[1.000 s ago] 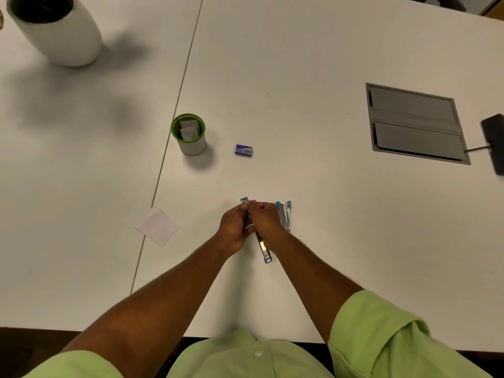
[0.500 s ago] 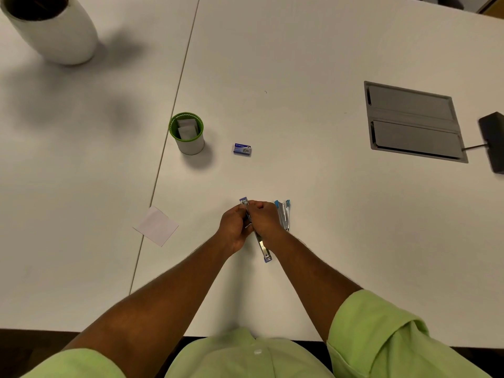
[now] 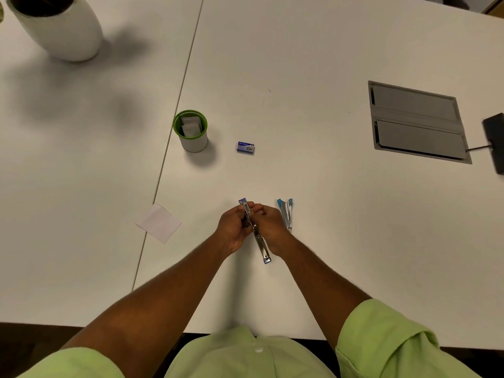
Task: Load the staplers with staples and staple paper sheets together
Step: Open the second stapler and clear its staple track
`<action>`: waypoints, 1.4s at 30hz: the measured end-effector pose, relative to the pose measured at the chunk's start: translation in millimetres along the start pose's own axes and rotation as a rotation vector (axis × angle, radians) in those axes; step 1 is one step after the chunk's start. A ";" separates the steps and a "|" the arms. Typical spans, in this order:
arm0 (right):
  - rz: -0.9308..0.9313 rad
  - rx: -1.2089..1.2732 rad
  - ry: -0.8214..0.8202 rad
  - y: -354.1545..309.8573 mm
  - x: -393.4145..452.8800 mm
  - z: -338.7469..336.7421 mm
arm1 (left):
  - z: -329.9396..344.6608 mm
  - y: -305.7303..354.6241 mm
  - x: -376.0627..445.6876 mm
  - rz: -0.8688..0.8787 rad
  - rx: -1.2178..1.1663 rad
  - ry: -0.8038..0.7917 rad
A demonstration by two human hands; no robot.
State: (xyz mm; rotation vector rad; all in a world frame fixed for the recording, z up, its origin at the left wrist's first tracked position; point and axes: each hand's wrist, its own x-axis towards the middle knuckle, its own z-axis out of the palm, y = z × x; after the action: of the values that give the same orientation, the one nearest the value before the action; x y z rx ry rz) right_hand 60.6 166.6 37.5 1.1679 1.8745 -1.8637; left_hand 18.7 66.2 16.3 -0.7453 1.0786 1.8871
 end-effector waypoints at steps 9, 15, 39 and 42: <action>0.075 0.088 0.017 -2.1 3.5 4.4 | 2.2 2.2 -5.8 0.032 0.057 -0.026; 0.044 0.113 0.059 -1.3 2.7 11.6 | 2.2 3.8 -9.1 0.030 0.009 -0.026; 0.052 0.010 0.058 2.8 -4.7 7.1 | 3.3 -13.9 -8.8 0.015 0.092 0.031; 0.051 0.048 0.050 2.8 -11.7 8.8 | -0.3 -12.8 -9.1 -0.017 0.044 0.030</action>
State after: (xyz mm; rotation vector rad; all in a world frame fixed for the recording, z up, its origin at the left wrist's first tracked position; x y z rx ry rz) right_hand 66.9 153.9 42.1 1.2763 1.8173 -1.8787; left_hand 34.3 66.5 18.2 -0.7577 1.1249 1.8375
